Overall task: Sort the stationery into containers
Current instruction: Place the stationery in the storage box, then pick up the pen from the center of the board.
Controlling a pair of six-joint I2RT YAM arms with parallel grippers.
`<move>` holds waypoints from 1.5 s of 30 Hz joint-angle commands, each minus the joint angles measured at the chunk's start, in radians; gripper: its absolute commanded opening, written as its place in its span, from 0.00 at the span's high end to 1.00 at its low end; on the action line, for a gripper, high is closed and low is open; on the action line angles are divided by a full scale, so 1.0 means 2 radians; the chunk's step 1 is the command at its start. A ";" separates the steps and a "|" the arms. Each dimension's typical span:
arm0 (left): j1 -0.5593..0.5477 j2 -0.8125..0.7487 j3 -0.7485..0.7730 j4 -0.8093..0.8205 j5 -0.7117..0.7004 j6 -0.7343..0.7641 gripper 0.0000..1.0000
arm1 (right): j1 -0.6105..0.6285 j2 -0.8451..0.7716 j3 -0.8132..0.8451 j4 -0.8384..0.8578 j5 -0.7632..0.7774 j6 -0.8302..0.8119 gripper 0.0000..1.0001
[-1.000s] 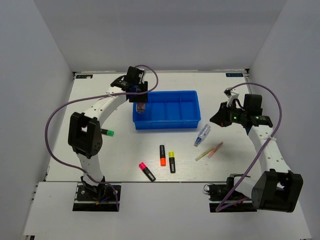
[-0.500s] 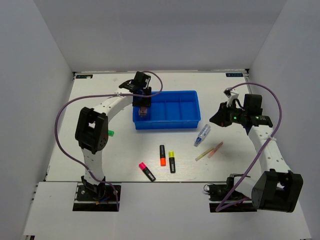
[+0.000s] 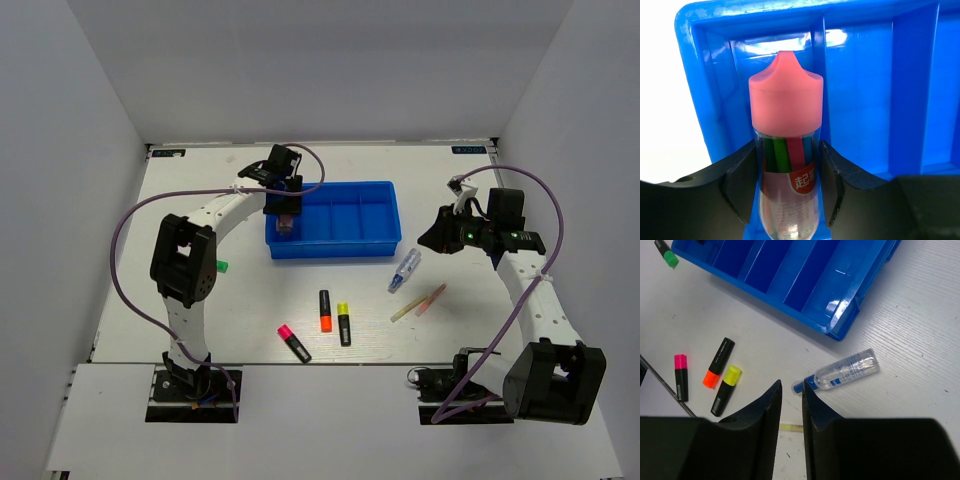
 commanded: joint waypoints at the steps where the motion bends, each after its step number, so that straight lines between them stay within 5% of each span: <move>1: -0.002 -0.024 0.010 0.003 -0.005 -0.005 0.38 | -0.005 -0.009 0.012 -0.007 -0.008 -0.004 0.73; 6: -0.003 -0.028 0.010 -0.001 -0.004 -0.006 0.25 | -0.005 -0.011 0.012 -0.006 -0.011 -0.003 0.72; 9: -0.003 -0.035 0.010 -0.002 -0.003 -0.007 0.27 | -0.007 -0.012 0.012 -0.006 -0.011 -0.004 0.72; 10: -0.005 -0.035 0.011 -0.002 -0.001 -0.008 0.31 | -0.008 -0.013 0.012 -0.006 -0.011 -0.003 0.72; 13: -0.008 -0.073 -0.003 -0.003 -0.004 -0.008 0.91 | -0.008 -0.013 0.012 -0.006 -0.012 -0.003 0.72; 15: -0.012 -0.125 -0.035 -0.001 -0.034 -0.025 1.00 | -0.008 -0.014 0.013 -0.006 -0.012 -0.001 0.72; 19: 0.001 -0.210 -0.137 -0.020 -0.146 -0.140 0.90 | -0.010 -0.013 0.012 -0.005 -0.017 0.001 0.72; 20: 0.023 -0.223 -0.151 -0.039 -0.171 -0.198 0.79 | -0.009 -0.010 0.012 -0.007 -0.018 0.001 0.72; 21: 0.031 -0.259 -0.177 -0.049 -0.183 -0.256 0.52 | -0.008 -0.010 0.012 -0.006 -0.020 0.000 0.72; 25: 0.089 -0.301 -0.248 -0.103 -0.164 -0.392 0.35 | -0.009 -0.009 0.012 -0.007 -0.026 0.002 0.72; 33: 0.176 -0.272 -0.287 -0.097 -0.112 -0.443 0.40 | -0.010 -0.016 0.012 -0.009 -0.028 0.003 0.72; 45: 0.195 -0.158 -0.238 -0.111 -0.113 -0.463 0.40 | -0.009 -0.005 0.016 -0.017 -0.027 -0.006 0.72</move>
